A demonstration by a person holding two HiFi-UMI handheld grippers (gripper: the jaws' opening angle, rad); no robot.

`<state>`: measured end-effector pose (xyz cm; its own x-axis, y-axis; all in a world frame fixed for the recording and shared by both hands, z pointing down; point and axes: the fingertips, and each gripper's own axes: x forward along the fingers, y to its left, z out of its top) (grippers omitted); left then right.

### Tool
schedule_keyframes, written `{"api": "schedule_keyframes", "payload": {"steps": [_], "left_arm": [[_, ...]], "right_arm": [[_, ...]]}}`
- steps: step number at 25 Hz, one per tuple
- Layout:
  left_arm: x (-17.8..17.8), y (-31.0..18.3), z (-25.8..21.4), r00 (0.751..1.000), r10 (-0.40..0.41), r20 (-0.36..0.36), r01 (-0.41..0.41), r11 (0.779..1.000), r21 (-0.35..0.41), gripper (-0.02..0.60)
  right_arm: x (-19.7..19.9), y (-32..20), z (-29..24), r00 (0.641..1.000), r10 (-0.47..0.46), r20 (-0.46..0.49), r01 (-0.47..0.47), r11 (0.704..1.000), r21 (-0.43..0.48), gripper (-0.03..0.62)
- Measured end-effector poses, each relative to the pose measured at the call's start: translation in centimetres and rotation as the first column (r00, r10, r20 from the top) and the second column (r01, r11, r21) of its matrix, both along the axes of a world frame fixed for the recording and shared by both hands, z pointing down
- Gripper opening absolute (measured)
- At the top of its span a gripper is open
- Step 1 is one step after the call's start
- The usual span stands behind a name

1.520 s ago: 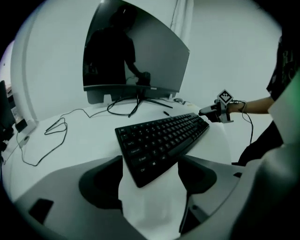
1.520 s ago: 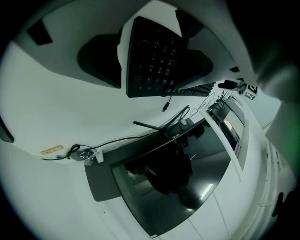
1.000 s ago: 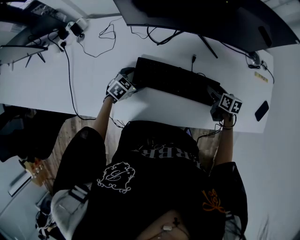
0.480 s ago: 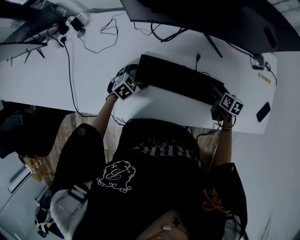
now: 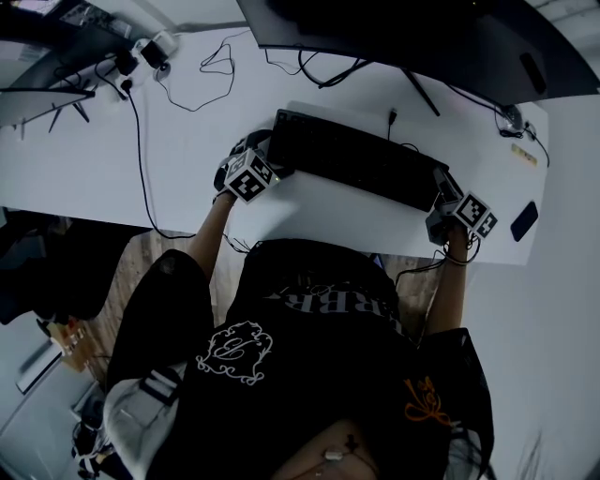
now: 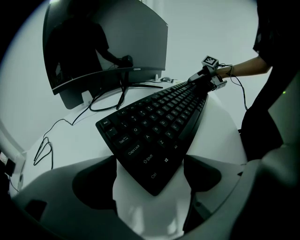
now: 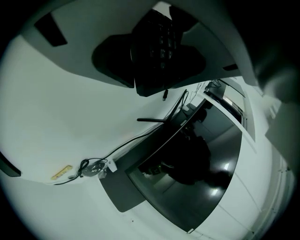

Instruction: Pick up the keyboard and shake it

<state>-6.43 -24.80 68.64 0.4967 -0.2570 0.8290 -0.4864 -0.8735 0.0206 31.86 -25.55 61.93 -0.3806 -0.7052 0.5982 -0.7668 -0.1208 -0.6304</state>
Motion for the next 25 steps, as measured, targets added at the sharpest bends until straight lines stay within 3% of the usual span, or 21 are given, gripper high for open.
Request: {"api": "schedule_keyframes", "payload": {"steps": [6, 10, 15, 19, 20, 22, 25], "left_arm": [[-0.2, -0.1, 0.1, 1.000, -0.010, -0.029, 0.010, 1.000, -0.006, 0.442], [-0.7, -0.1, -0.3, 0.998, -0.029, -0.058, 0.028, 0.999, -0.017, 0.443], [-0.9, -0.2, -0.8, 0.992, -0.044, -0.115, 0.039, 0.998, -0.043, 0.443], [-0.7, -0.1, -0.9, 0.989, -0.014, -0.146, 0.005, 0.998, -0.060, 0.443], [-0.6, -0.1, -0.9, 0.989, -0.005, -0.147, -0.004, 0.998, -0.059, 0.443], [-0.4, -0.1, -0.8, 0.990, -0.001, -0.141, -0.007, 0.998, -0.056, 0.446], [-0.1, -0.1, -0.6, 0.990, -0.018, -0.141, 0.009, 0.998, -0.063, 0.445]], "right_arm": [[-0.3, 0.2, -2.1, 0.986, -0.063, 0.154, 0.057, 0.997, 0.044, 0.171], [-1.0, 0.1, -4.8, 0.942, -0.156, 0.298, 0.127, 0.985, 0.117, 0.143], [-1.7, -0.4, -7.9, 0.852, -0.280, 0.441, 0.194, 0.953, 0.232, 0.130], [-4.5, 0.8, -9.3, 0.714, -0.422, 0.559, 0.327, 0.907, 0.266, 0.140], [-5.7, 1.0, -9.1, 0.695, -0.457, 0.555, 0.375, 0.889, 0.263, 0.143], [-6.9, 0.7, -7.9, 0.728, -0.471, 0.497, 0.411, 0.881, 0.233, 0.133], [-6.0, -0.5, -6.2, 0.798, -0.383, 0.465, 0.334, 0.924, 0.187, 0.135]]}}
